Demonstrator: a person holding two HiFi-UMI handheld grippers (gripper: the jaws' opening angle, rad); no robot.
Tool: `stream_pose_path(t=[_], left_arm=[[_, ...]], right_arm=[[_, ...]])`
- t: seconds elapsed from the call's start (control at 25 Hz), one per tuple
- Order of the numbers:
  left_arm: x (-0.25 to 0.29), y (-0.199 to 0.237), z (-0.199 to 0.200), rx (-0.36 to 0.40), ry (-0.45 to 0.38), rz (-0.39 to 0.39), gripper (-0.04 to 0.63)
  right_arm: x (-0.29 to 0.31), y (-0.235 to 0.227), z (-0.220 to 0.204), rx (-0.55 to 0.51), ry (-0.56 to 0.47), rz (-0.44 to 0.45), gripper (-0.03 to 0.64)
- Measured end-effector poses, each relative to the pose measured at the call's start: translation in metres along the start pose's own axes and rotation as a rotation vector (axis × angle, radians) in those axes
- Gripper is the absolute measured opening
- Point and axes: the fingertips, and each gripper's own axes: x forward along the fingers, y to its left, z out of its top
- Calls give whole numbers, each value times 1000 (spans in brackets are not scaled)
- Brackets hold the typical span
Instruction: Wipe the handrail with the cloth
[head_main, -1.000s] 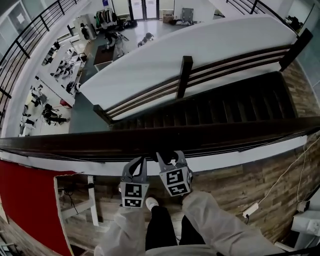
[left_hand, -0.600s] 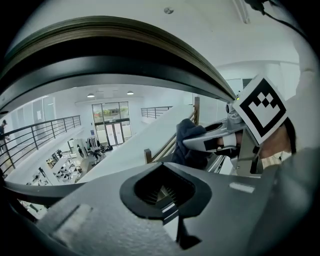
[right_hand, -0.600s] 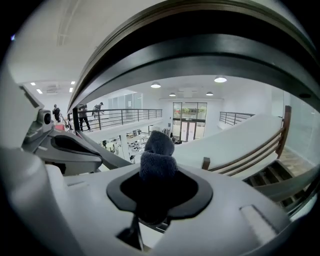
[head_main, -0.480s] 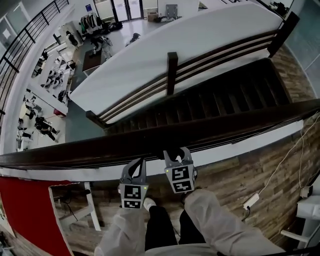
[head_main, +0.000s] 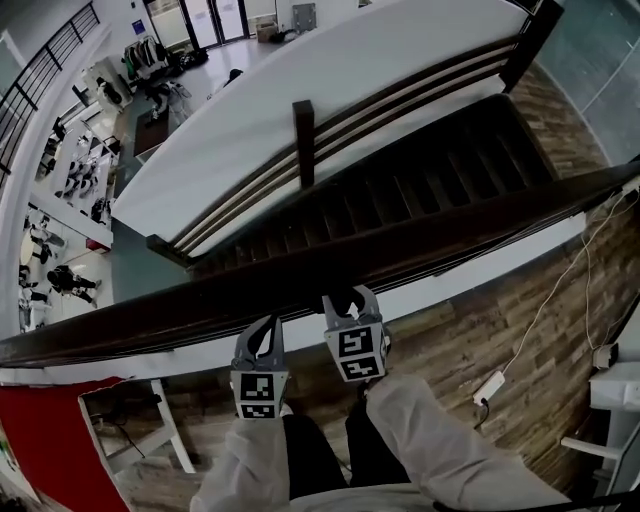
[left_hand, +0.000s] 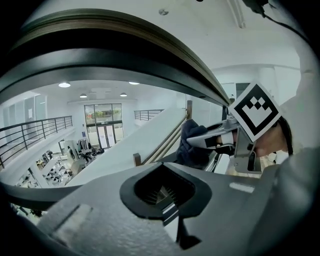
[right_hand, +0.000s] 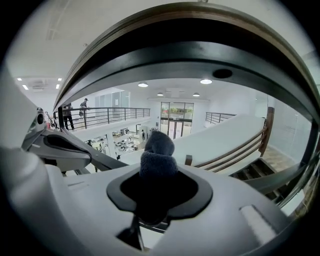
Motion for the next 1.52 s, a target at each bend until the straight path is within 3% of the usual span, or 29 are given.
stream_pose_path(t=[0.92, 1.52], left_arm=[[100, -140, 54, 26, -12, -91, 0], [165, -229, 81, 78, -8, -220, 0]], right_arm=[[-38, -172, -30, 9, 25, -88, 107], [-64, -283, -50, 71, 10, -214, 109]])
